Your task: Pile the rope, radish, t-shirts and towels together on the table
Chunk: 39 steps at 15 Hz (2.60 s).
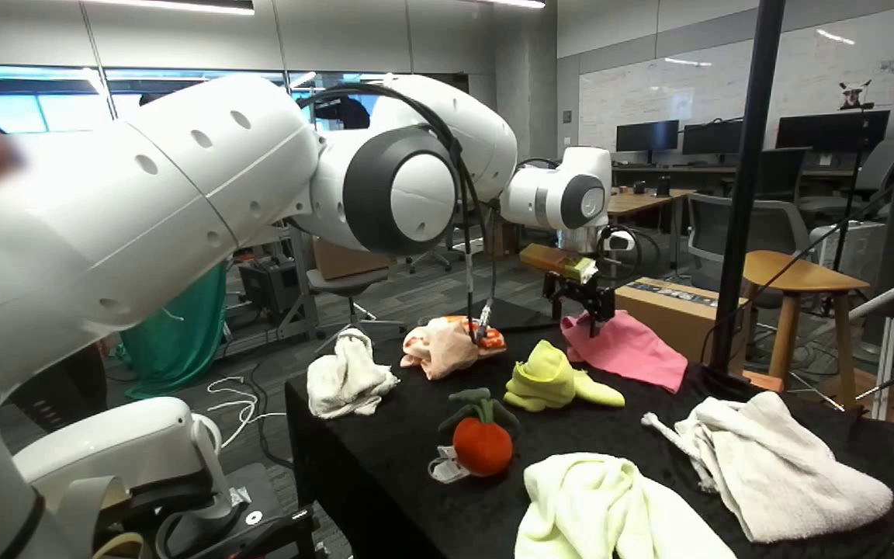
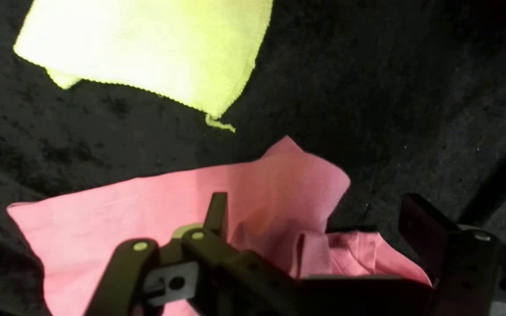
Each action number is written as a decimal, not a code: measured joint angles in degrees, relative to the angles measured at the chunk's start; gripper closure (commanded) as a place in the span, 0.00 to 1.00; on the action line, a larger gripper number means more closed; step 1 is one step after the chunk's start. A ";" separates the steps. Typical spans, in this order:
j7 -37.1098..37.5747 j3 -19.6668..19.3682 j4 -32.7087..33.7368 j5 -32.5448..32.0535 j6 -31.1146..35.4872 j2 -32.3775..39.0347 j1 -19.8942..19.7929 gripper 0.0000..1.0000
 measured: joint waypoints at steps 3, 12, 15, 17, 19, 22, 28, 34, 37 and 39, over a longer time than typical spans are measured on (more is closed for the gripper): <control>0.87 -0.44 3.41 -0.01 0.09 1.99 0.54 0.00; 3.36 -4.67 9.21 -3.37 0.08 7.35 3.08 0.55; 4.05 -5.62 9.80 -4.38 0.07 7.53 3.26 0.77; 4.43 -6.17 10.23 -4.64 0.06 7.54 3.32 0.93; 4.67 -6.61 10.59 -5.02 0.03 7.53 3.40 0.98; 4.87 -7.08 10.80 -5.25 -0.03 7.53 3.58 0.97; 4.89 -8.15 11.01 -5.56 -0.51 6.56 3.97 0.97; 6.01 -9.92 5.97 -7.40 -0.38 1.04 4.68 0.97; 8.73 -11.23 -0.82 -7.41 1.17 -3.63 4.54 0.97; 10.96 -12.33 -5.75 -7.41 2.71 -6.76 4.12 0.97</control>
